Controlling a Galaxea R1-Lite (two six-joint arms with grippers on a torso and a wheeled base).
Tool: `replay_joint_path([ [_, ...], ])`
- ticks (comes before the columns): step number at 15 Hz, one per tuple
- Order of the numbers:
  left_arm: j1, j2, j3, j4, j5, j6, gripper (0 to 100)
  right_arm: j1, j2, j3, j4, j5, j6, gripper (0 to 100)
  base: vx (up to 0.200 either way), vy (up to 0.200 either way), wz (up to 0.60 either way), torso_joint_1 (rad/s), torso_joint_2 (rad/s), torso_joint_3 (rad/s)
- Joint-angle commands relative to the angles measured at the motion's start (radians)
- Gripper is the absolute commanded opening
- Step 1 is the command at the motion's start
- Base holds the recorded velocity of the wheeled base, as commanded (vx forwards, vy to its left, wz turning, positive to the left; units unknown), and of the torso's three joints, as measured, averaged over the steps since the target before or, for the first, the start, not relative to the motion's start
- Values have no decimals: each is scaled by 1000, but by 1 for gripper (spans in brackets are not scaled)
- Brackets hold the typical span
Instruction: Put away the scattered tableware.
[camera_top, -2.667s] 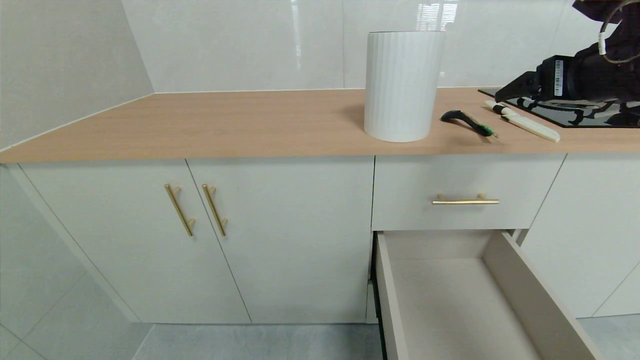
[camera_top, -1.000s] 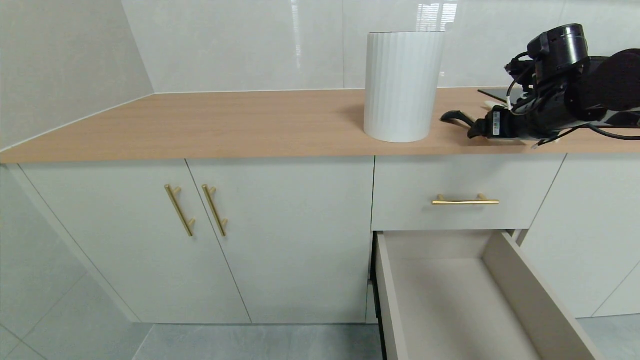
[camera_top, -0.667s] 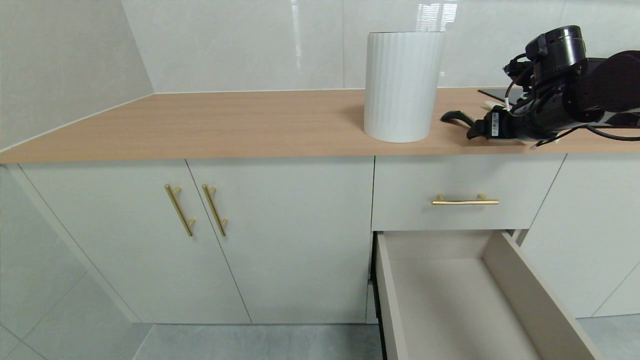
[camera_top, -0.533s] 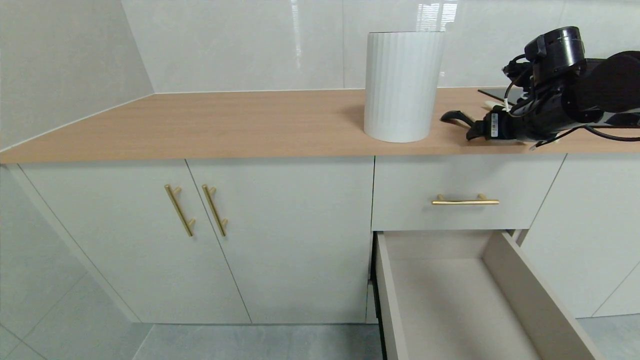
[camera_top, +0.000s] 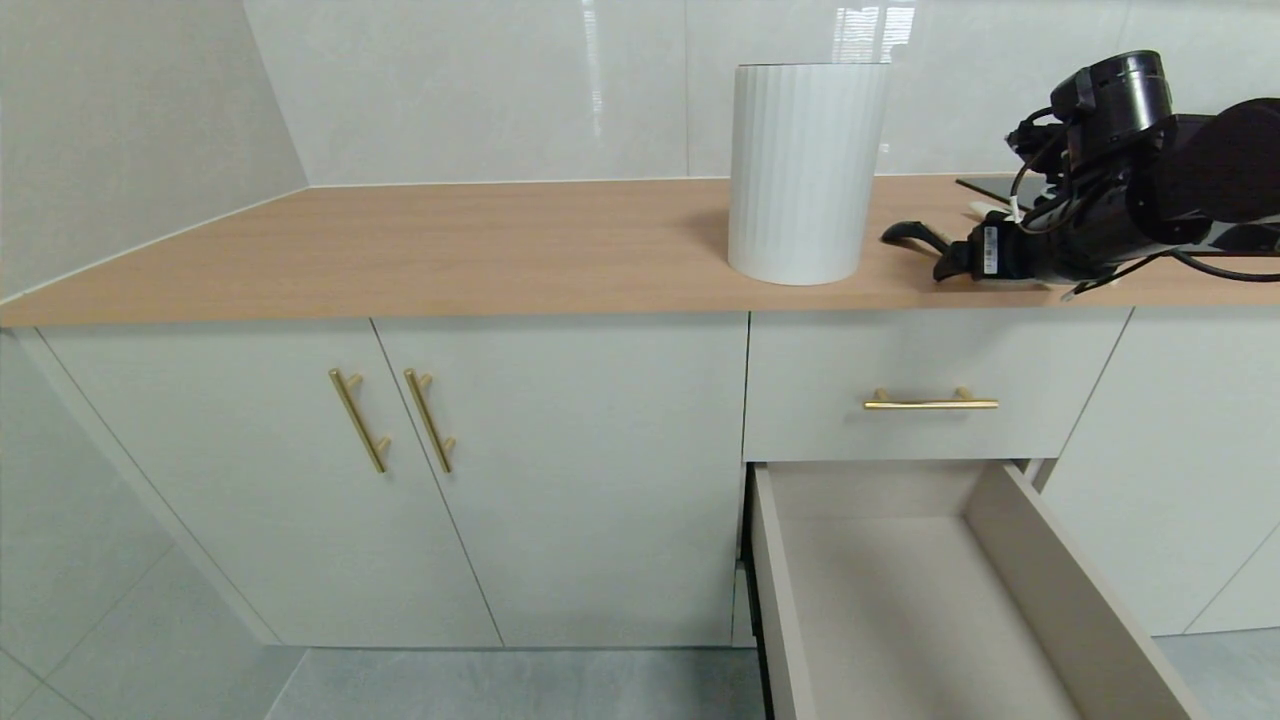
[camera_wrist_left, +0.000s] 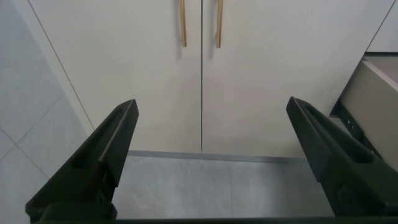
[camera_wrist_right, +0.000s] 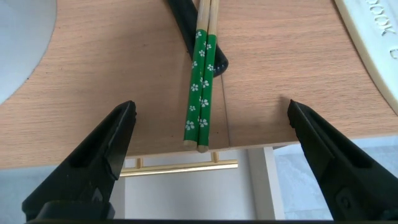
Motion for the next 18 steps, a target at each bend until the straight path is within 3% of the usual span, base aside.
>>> replay_joint_path([
  [1,0,1,0,0,0,0,100,0,-4,0,0,0,0,100,0,0,0,0,0,0],
  [6,0,1,0,0,0,0,100,-2,2,0,0,0,1,100,0,0,0,0,0,0],
  [7,0,1,0,0,0,0,100,-2,4,0,0,0,1,0,0,0,0,0,0,0],
  [18,0,1,0,0,0,0,100,-5,-8,0,-1,0,3,0,0,0,0,0,0,0],
])
